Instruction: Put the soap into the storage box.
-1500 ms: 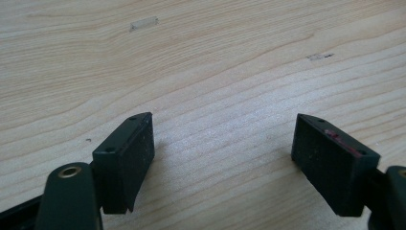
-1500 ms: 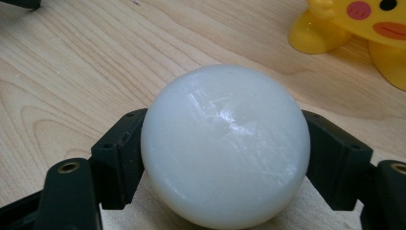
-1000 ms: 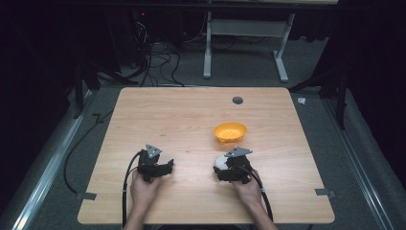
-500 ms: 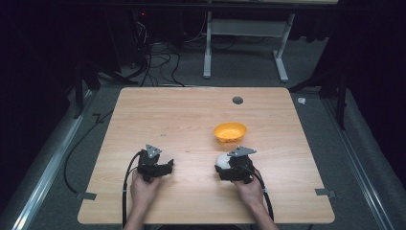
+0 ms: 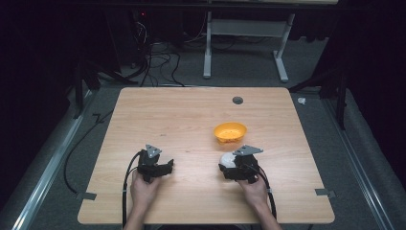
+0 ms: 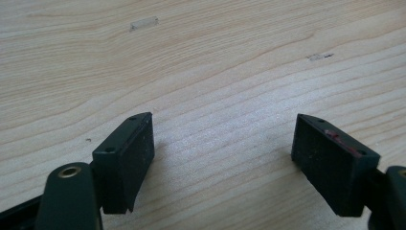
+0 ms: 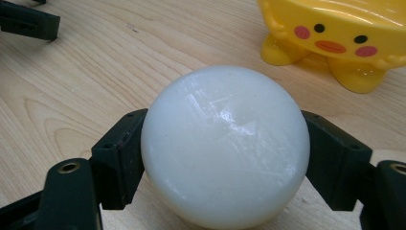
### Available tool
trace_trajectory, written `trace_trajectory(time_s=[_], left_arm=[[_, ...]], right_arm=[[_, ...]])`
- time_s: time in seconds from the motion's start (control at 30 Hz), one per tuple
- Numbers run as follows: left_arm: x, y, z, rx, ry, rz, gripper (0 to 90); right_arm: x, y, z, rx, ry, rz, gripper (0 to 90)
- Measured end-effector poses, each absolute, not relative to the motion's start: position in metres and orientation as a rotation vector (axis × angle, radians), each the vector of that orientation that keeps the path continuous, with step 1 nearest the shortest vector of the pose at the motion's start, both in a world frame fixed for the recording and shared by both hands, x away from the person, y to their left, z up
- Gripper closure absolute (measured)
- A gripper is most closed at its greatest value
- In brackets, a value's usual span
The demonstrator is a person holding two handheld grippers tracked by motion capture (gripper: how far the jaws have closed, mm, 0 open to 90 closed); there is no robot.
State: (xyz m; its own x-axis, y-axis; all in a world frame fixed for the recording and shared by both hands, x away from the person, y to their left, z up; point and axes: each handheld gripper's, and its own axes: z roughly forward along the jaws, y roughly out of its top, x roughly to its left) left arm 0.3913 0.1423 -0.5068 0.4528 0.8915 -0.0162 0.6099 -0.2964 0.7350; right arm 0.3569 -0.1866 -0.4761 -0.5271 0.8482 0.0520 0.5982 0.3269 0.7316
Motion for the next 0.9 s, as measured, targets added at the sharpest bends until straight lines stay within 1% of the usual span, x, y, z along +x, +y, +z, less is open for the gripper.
trace_trajectory(time_s=[0.9], left_arm=[[0.391, 0.142, -0.507, 2.022, 1.251, 0.528, 23.1]], right_arm=[[0.358, -0.195, -0.458, 1.282, 2.238, 1.054, 24.6]])
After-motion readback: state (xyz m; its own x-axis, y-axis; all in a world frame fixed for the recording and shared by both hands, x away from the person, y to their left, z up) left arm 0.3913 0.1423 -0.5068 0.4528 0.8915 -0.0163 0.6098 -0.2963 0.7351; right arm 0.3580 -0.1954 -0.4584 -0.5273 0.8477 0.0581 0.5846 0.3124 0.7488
